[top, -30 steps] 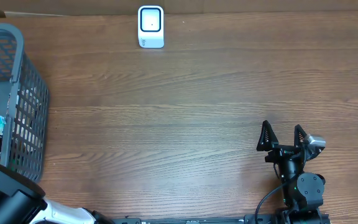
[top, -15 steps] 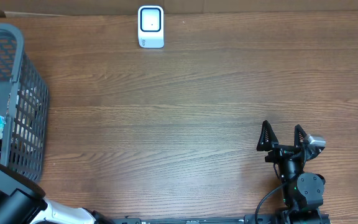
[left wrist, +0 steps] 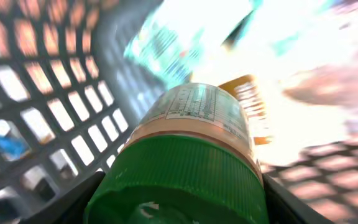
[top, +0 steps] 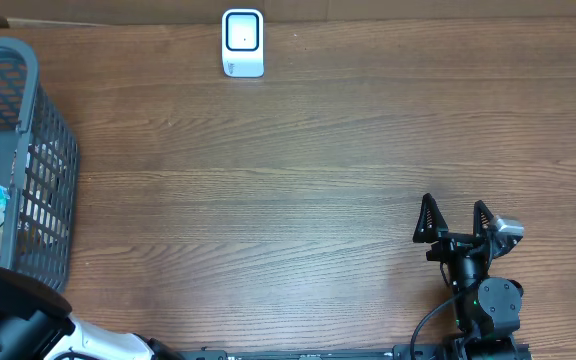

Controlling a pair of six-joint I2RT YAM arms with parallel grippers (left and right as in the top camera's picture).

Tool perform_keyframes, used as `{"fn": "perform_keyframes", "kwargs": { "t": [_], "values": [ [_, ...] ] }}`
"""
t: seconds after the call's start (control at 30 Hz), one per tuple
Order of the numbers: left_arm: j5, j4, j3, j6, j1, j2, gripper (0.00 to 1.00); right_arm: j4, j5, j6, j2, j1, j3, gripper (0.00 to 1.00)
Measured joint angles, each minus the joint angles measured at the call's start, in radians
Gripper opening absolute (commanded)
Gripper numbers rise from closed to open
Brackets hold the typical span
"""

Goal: Scan the item barcode
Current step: 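Carry the green-lidded jar to the scanner and set it on the table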

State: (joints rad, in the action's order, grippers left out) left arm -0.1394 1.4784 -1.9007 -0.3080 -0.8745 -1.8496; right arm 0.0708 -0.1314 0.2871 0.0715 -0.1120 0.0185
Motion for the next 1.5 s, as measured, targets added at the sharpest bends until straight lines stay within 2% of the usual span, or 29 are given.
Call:
{"fn": "perform_keyframes", "kwargs": {
  "t": [0.17, 0.33, 0.57, 0.67, 0.83, 1.03, 1.33, 1.43, 1.5],
  "values": [
    [0.073, 0.059, -0.268, 0.0, 0.09, 0.038, 0.36, 0.0, 0.0, 0.0, 0.0, 0.0, 0.0, 1.0],
    [0.157, 0.079, -0.416, 0.0, 0.288, 0.166, 0.36, 0.0, 0.0, 0.0, 0.0, 0.0, 0.0, 1.0],
    [0.222, 0.13, -0.441, 0.0, 0.712, 0.265, 0.36, 0.0, 0.0, 0.0, 0.0, 0.0, 0.0, 1.0],
    [0.204, 0.13, -0.404, 0.0, 0.875, 0.229, 0.36, 0.0, 0.0, 0.0, 0.0, 0.0, 0.0, 1.0],
    [0.181, 0.105, -0.293, 0.0, 1.074, 0.105, 0.36, 0.0, 0.0, 0.0, 0.0, 0.0, 0.0, 1.0],
    [0.169, 0.077, -0.175, -0.008, 1.189, -0.078, 0.36, 0.0, 0.0, 0.0, 0.0, 0.0, 0.0, 1.0],
    [0.165, -0.05, -0.029, -0.053, 1.21, -0.254, 0.38, 0.0, 0.0, 0.0, 0.0, 0.0, 0.0, 1.0],
    [0.165, -0.1, -0.001, -0.06, 1.211, -0.293, 0.44, 0.0, 0.0, 0.0, 0.0, 0.0, 0.0, 1.0],
    [0.165, -0.126, 0.013, -0.061, 1.211, -0.309, 0.53, 0.0, 0.0, 0.0, 0.0, 0.0, 0.0, 1.0]
  ]
}}
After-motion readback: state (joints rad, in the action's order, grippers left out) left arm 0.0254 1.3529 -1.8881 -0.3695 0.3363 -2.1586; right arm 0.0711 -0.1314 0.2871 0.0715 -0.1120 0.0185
